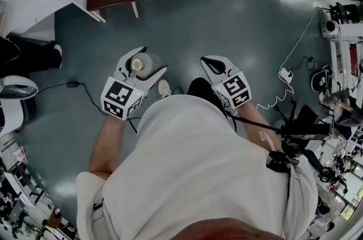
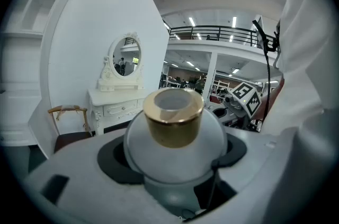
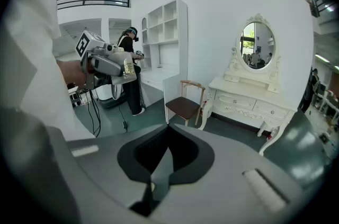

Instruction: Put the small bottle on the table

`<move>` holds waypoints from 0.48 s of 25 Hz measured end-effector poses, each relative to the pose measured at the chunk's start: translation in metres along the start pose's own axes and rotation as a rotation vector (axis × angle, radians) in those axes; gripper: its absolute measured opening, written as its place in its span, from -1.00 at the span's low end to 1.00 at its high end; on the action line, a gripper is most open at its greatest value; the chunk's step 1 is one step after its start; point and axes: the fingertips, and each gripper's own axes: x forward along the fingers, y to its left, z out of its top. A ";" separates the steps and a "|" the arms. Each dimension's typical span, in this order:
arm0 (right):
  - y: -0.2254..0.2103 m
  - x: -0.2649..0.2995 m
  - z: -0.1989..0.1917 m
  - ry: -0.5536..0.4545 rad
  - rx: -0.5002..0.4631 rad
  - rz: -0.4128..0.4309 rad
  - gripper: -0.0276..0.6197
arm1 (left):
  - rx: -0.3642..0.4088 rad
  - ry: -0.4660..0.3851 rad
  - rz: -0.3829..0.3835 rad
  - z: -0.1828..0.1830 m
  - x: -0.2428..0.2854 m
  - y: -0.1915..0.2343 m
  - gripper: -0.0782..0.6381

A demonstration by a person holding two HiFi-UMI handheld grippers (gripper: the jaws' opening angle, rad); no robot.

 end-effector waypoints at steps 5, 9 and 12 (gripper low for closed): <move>0.014 0.001 0.013 -0.002 -0.002 0.004 -0.91 | 0.000 0.014 -0.010 -0.002 -0.005 -0.001 0.16; 0.007 -0.001 0.020 -0.011 -0.006 -0.018 -0.91 | 0.002 0.015 -0.028 0.004 0.000 -0.001 0.16; -0.001 -0.002 0.022 -0.029 0.002 -0.042 -0.91 | 0.007 0.032 -0.036 0.004 0.006 0.001 0.16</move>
